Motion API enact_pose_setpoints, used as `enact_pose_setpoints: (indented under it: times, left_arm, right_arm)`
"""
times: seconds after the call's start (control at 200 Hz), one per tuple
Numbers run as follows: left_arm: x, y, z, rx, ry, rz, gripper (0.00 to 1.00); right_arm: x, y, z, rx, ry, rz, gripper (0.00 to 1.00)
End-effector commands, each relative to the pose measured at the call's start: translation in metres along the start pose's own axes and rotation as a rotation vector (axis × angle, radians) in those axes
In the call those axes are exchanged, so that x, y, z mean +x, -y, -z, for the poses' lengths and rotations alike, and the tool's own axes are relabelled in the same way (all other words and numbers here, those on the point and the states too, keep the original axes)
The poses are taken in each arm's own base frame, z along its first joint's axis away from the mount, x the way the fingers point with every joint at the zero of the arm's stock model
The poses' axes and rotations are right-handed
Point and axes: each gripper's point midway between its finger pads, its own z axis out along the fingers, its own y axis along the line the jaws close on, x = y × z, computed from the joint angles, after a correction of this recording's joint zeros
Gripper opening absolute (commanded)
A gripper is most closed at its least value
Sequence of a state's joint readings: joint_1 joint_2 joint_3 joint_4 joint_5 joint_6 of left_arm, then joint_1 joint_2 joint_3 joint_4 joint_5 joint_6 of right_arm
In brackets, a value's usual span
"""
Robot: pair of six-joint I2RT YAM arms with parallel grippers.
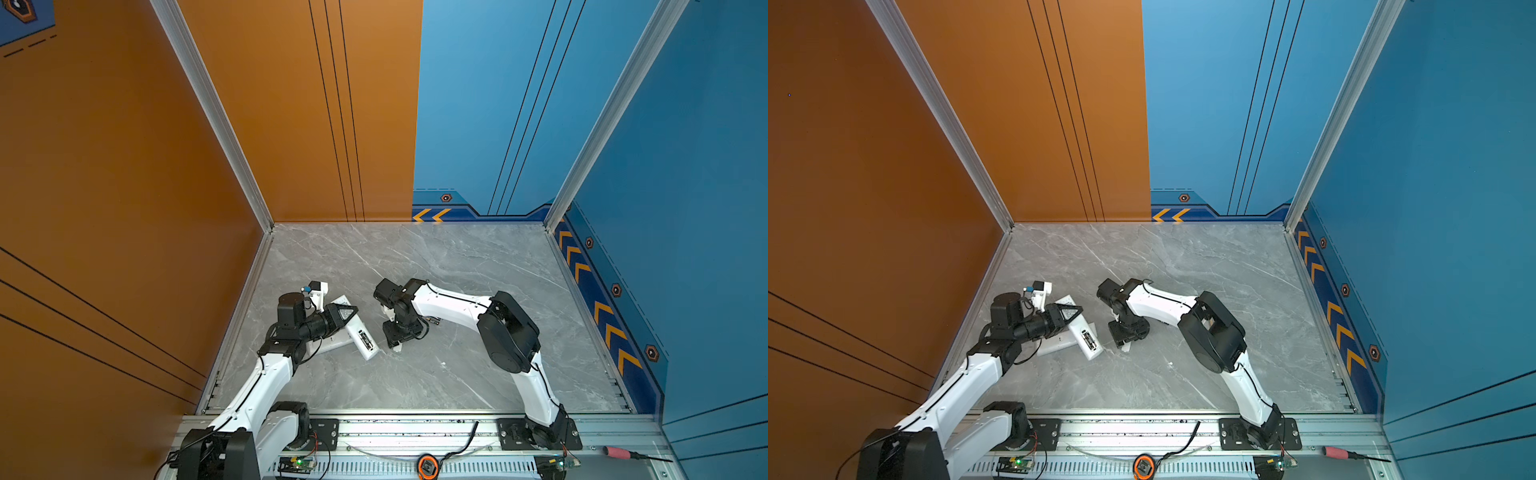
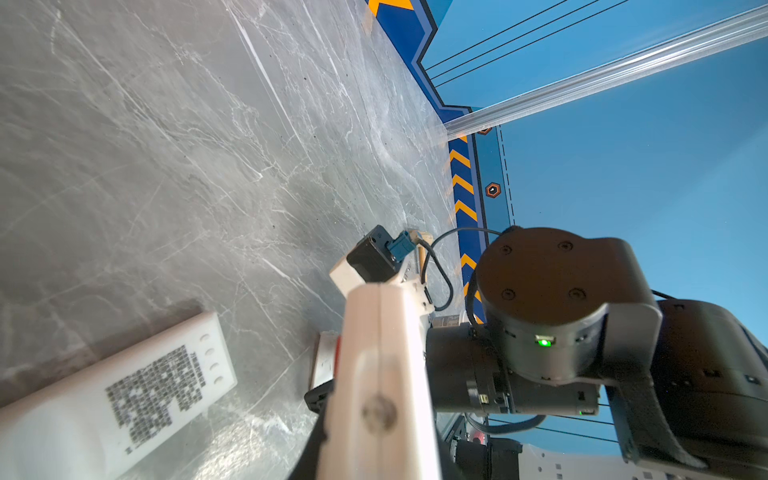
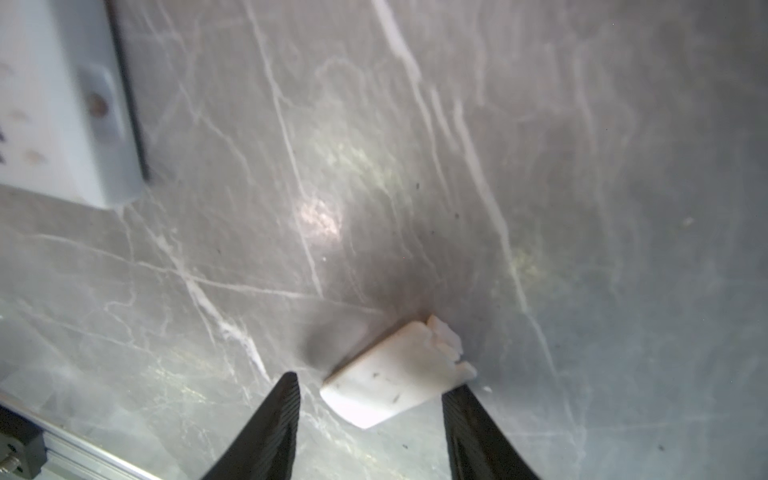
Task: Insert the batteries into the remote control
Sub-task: 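Close the right gripper on the white cover's end and lift it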
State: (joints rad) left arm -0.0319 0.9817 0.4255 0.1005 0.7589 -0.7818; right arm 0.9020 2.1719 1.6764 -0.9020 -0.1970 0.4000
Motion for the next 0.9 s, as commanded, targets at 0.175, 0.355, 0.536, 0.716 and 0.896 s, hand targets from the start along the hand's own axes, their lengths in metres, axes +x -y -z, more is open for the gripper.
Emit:
enact_pose_setpoints:
  times: [0.175,0.355,0.536,0.716,0.896]
  left_arm:
    - [-0.002,-0.001,0.002,0.002,0.012,-0.012,0.00]
    - [-0.003,-0.001,0.003,0.004,0.019,-0.011,0.00]
    - [-0.004,-0.001,0.003,0.009,0.023,-0.008,0.00]
    - [-0.004,0.001,0.003,0.016,0.024,-0.010,0.00]
    - [-0.004,0.001,0.003,0.017,0.024,-0.010,0.00]
  right_arm:
    - [-0.007,0.012,-0.021,0.109,-0.035,0.046,0.52]
    - [-0.008,0.013,-0.021,0.164,-0.046,0.055,0.49]
    - [-0.013,0.010,-0.020,0.216,-0.048,0.080,0.44]
    - [-0.010,0.014,-0.018,0.245,-0.046,0.079,0.41]
    - [-0.002,0.016,-0.017,0.226,-0.054,0.075,0.40]
